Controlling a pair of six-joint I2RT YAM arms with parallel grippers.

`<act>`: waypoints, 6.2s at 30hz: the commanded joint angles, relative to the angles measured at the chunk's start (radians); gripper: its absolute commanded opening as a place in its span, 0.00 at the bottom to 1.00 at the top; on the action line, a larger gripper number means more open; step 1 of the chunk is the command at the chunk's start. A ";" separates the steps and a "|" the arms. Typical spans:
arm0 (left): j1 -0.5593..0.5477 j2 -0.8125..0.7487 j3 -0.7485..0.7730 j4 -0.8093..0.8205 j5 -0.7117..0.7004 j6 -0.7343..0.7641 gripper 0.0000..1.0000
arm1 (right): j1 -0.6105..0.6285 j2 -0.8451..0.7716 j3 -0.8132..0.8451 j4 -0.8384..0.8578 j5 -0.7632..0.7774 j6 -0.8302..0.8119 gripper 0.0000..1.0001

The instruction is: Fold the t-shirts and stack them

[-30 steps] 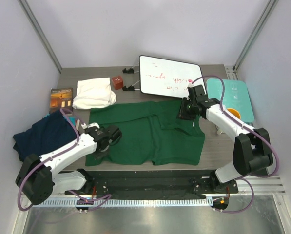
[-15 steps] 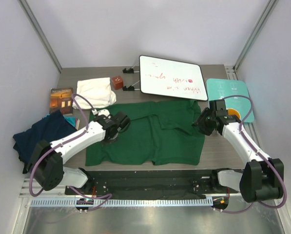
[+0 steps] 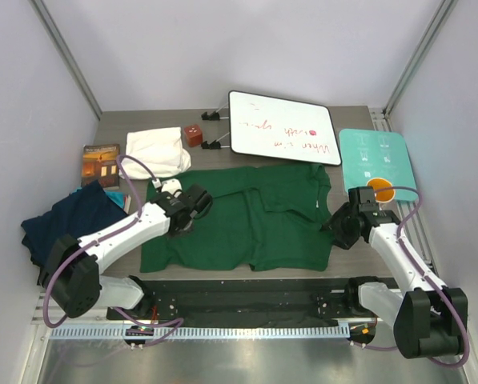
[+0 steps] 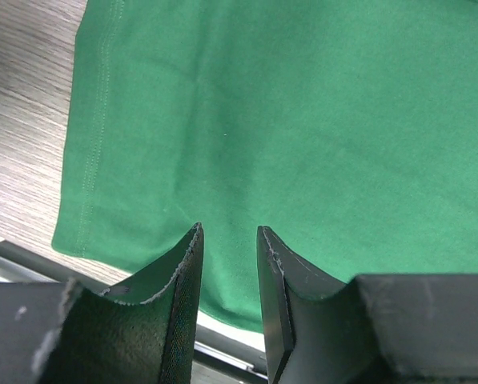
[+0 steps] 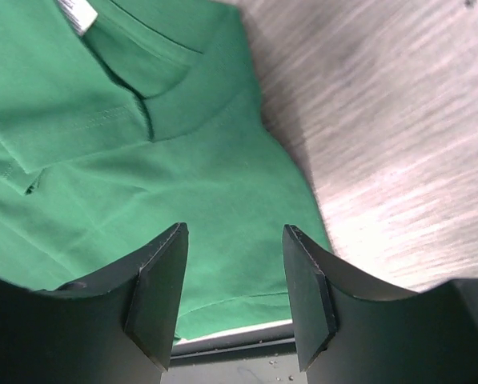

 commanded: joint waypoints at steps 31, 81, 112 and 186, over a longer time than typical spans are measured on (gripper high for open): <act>-0.003 -0.030 -0.022 0.075 0.020 0.030 0.33 | -0.003 0.009 -0.203 -0.009 -0.048 0.162 0.33; -0.002 0.097 0.008 0.060 0.046 0.079 0.30 | 0.168 0.544 0.351 0.573 -0.372 0.233 0.38; -0.002 0.114 -0.035 0.108 0.093 0.070 0.27 | 0.181 0.354 0.204 0.175 -0.162 -0.421 0.61; -0.046 0.260 0.021 0.091 0.090 0.090 0.26 | 0.280 0.676 0.570 0.257 -0.280 -0.502 0.52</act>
